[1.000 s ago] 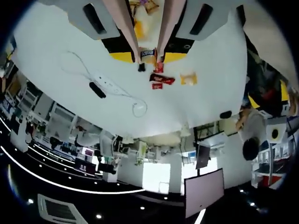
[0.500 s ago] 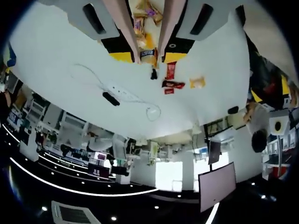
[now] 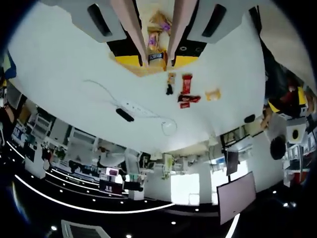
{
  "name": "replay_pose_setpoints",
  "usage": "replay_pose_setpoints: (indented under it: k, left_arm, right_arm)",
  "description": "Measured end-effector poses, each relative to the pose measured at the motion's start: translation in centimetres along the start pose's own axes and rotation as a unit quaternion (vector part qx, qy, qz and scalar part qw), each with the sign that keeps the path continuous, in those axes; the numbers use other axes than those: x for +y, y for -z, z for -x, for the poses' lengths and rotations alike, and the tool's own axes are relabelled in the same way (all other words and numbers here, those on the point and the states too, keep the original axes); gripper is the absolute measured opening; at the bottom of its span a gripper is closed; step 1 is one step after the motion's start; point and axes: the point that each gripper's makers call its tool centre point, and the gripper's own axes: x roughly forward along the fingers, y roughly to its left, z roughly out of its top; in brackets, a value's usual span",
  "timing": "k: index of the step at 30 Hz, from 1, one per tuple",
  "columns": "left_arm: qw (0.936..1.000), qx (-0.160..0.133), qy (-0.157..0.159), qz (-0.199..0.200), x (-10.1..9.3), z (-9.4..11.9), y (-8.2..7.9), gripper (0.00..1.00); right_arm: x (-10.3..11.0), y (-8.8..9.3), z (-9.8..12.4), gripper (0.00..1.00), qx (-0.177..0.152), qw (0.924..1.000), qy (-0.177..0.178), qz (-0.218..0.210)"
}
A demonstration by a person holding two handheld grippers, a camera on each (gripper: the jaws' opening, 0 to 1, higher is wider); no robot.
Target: Place the target food into the container with the food tongs after gripping and lifting it, then release it inside without dropping or visibly crushing the food.
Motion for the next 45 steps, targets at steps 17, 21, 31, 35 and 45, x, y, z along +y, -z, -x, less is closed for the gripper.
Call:
replay_pose_setpoints:
  k: [17, 21, 31, 35, 45]
  left_arm:
    - [1.0, 0.006, 0.005, 0.004, -0.2, 0.2, 0.6, 0.51]
    - [1.0, 0.004, 0.002, 0.007, 0.1, 0.4, 0.6, 0.51]
    - [0.9999, -0.002, -0.003, 0.011, 0.7, 0.5, 0.4, 0.51]
    - [0.9999, -0.002, 0.0, 0.014, 0.7, 0.3, 0.4, 0.51]
    - [0.9999, -0.002, -0.002, 0.015, 0.8, 0.3, 0.5, 0.51]
  right_arm:
    - [-0.9, 0.8, 0.4, 0.22, 0.003, 0.9995, 0.006, -0.032]
    - [-0.9, 0.9, 0.3, 0.22, 0.007, 0.9994, 0.007, -0.033]
    - [-1.5, 1.1, 0.1, 0.24, 0.008, 0.9986, 0.01, -0.051]
    - [-1.5, 1.2, 0.1, 0.24, 0.01, 0.9988, 0.011, -0.047]
    - [-0.9, 1.4, -0.4, 0.25, 0.013, 0.9989, 0.004, -0.045]
